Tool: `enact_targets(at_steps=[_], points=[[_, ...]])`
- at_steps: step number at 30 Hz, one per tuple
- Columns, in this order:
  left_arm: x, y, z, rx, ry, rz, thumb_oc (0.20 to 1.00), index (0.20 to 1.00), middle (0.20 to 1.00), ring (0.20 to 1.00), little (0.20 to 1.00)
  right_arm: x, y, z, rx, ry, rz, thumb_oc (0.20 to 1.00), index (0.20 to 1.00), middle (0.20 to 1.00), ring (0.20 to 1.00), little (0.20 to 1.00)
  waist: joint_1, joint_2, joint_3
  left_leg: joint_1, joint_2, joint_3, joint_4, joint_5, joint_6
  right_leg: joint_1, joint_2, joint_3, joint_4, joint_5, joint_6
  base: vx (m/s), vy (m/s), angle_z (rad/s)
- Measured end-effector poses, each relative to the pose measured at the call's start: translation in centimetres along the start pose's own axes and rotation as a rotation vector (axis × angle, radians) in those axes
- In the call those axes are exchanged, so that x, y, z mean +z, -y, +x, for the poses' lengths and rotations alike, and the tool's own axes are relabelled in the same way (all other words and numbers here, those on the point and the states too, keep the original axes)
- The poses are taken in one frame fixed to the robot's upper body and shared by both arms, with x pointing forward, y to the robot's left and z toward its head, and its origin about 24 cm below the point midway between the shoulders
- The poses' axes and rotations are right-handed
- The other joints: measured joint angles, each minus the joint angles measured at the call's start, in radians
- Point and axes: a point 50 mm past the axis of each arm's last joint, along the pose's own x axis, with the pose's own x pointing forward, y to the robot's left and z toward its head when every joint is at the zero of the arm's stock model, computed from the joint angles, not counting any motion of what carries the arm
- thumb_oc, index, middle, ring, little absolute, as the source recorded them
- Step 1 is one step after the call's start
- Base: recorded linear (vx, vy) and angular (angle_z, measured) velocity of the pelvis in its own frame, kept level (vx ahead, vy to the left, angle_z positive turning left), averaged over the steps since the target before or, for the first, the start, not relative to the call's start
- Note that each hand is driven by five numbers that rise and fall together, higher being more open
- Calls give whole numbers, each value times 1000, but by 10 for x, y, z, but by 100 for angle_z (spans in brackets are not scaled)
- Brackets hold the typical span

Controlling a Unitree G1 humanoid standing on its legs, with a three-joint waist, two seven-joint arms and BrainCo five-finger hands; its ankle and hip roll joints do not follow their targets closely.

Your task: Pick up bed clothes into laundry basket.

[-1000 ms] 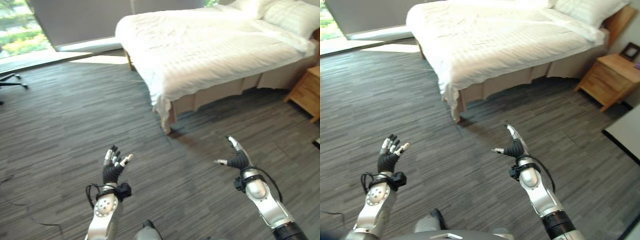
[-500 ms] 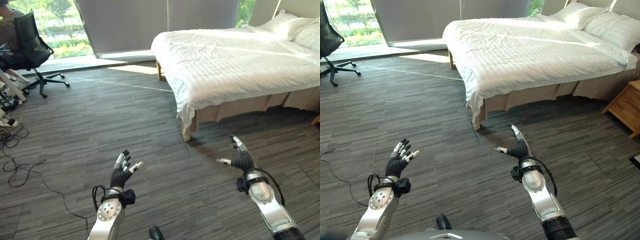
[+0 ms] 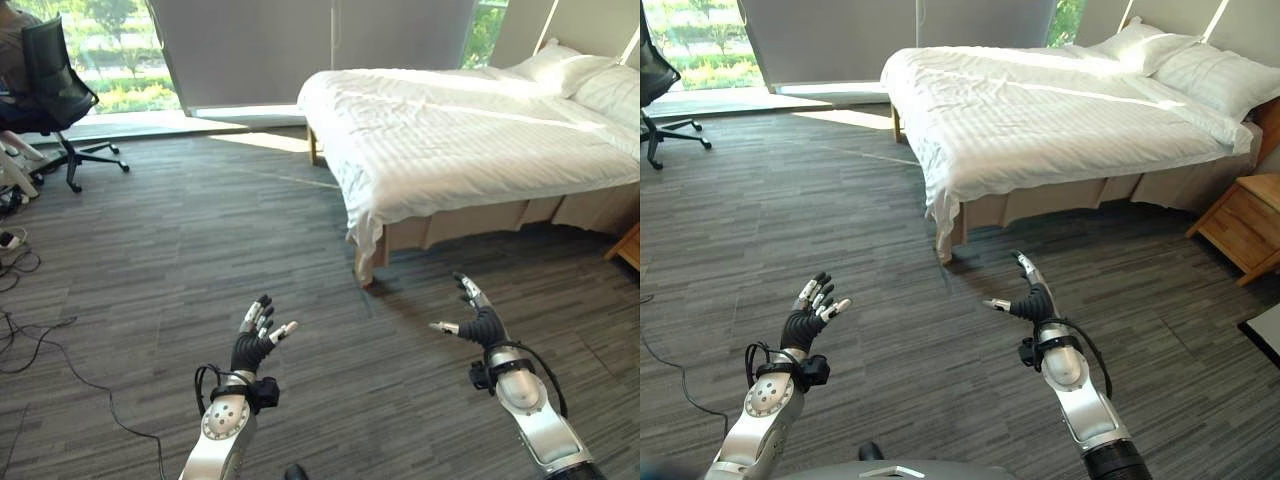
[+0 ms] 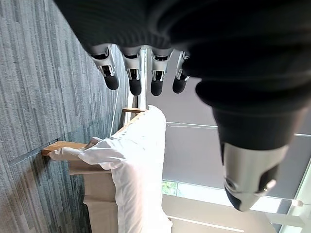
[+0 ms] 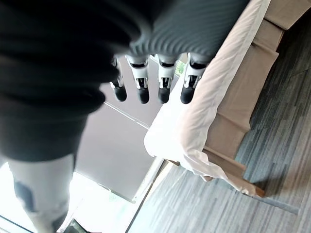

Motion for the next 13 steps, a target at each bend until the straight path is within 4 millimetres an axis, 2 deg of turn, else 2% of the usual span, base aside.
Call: enact_targets(at_steps=[1, 2, 3, 4, 5, 6, 7, 8, 9, 10, 11, 12, 13], points=[[-3, 5, 0, -9, -17, -10, 1000, 1000, 1000, 1000, 1000, 1, -1, -2, 19, 8, -14, 1000, 1000, 1000, 1000, 1000, -7, 43, 19, -28, 38, -58, 78, -31, -1, -61, 22, 68, 115, -53, 8, 48, 1, 66], [-6, 7, 3, -17, -30, 13, 1000, 1000, 1000, 1000, 1000, -2, -9, -6, 43, -6, 2, 1000, 1000, 1000, 1000, 1000, -16, 46, 17, -41, 27, -97, 39, -13, -21, -90, 69, 197, 49, -104, -9, 152, 17, 96], [-5, 7, 5, -21, -28, 24, 1000, 1000, 1000, 1000, 1000, -1, -13, -6, 58, -2, 7, 1000, 1000, 1000, 1000, 1000, -21, 48, 19, -59, 14, -117, -7, -12, -25, -122, 100, 215, -59, -97, -28, 150, 44, 99], [-1, 8, 8, -32, -13, 33, 1000, 1000, 1000, 1000, 1000, -1, -16, -6, 59, -6, 22, 1000, 1000, 1000, 1000, 1000, -33, 40, 20, -76, -6, -119, -26, -22, -42, -141, 133, 263, -162, -81, -41, 113, 62, 126], [4, 4, 12, -40, 4, 68, 1000, 1000, 1000, 1000, 1000, 3, -21, -6, 58, 4, 50, 1000, 1000, 1000, 1000, 1000, -65, -11, 17, -138, -55, -145, 55, -51, -4, -148, 110, 370, -251, -116, -53, 44, 12, 151], [9, 3, 19, -46, 17, 84, 1000, 1000, 1000, 1000, 1000, 10, -22, -3, 56, 39, 60, 1000, 1000, 1000, 1000, 1000, -98, -38, 33, -213, -61, -169, 365, -107, 40, -151, 72, 405, -247, -46, -4, 4, -32, 139], [3, 7, 18, -44, -5, 62, 1000, 1000, 1000, 1000, 1000, 8, -20, 1, 70, 36, 31, 1000, 1000, 1000, 1000, 1000, -96, 26, 51, -199, -41, -217, 397, -238, 29, -150, 95, 382, -209, -5, 1, 16, -41, 62], [0, 6, 16, -39, -15, 59, 1000, 1000, 1000, 1000, 1000, 5, -24, 0, 81, 19, 33, 1000, 1000, 1000, 1000, 1000, -82, 22, 53, -174, -54, -197, 365, -243, 8, -156, 84, 391, -205, 4, -14, 13, -88, -17], [-4, 7, 12, -37, -31, 53, 1000, 1000, 1000, 1000, 1000, 3, -25, -4, 88, 4, 34, 1000, 1000, 1000, 1000, 1000, -53, 53, 50, -158, -58, -190, 287, -217, -31, -151, 100, 360, -230, 18, -45, 70, -107, -18], [-5, 8, 11, -40, -32, 50, 1000, 1000, 1000, 1000, 1000, 1, -24, -5, 87, -2, 32, 1000, 1000, 1000, 1000, 1000, -54, 67, 46, -135, -63, -193, 205, -204, -63, -134, 128, 316, -285, 34, -66, 101, -117, 23], [0, 4, 13, -39, -14, 65, 1000, 1000, 1000, 1000, 1000, 3, -26, -5, 84, 2, 44, 1000, 1000, 1000, 1000, 1000, -53, 33, 43, -128, -90, -185, 208, -197, -44, -95, 101, 318, -333, 41, -69, 98, -68, 53], [6, 1, 13, -39, 9, 79, 1000, 1000, 1000, 1000, 1000, 7, -25, -5, 83, 23, 45, 1000, 1000, 1000, 1000, 1000, -44, 10, 34, -100, -81, -202, 224, -189, -6, -61, 73, 316, -347, 55, -49, 105, -29, 48], [4, 0, 14, -28, 0, 75, 1000, 1000, 1000, 1000, 1000, 6, -26, -1, 84, 16, 43, 1000, 1000, 1000, 1000, 1000, -44, 10, 40, -78, -84, -173, 193, -166, -14, -55, 69, 311, -355, 119, -22, 107, -30, 37]])
